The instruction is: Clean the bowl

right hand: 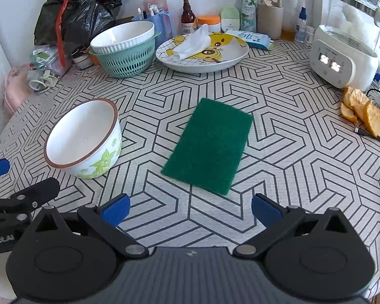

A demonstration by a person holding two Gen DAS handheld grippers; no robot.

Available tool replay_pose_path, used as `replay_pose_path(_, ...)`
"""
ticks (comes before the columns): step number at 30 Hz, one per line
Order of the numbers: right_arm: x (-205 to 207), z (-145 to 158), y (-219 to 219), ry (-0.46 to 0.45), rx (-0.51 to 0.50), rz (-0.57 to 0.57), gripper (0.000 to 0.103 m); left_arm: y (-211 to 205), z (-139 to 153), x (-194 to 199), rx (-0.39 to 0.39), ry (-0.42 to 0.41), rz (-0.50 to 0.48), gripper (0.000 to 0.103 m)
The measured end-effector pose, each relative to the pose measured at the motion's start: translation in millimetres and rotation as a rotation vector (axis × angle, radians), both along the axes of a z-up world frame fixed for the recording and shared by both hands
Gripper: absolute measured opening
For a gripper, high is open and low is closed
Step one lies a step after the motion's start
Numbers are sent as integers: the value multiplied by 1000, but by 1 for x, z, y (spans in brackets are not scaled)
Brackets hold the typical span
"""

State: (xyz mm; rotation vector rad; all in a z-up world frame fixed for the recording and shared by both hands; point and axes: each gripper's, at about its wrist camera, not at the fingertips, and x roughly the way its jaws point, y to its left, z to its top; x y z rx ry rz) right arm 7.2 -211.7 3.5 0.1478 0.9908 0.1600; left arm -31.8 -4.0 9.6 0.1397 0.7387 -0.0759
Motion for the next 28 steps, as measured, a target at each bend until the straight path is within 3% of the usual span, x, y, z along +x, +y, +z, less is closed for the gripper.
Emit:
replay_pose_path(23,4,-1,-20,-4,-8,-58,103,6,-4,5,-21,25,13,103)
replay_pose_path(28,6,-3,-21,2,-10,-59,103,8,-6,7,-67,34,-5,103)
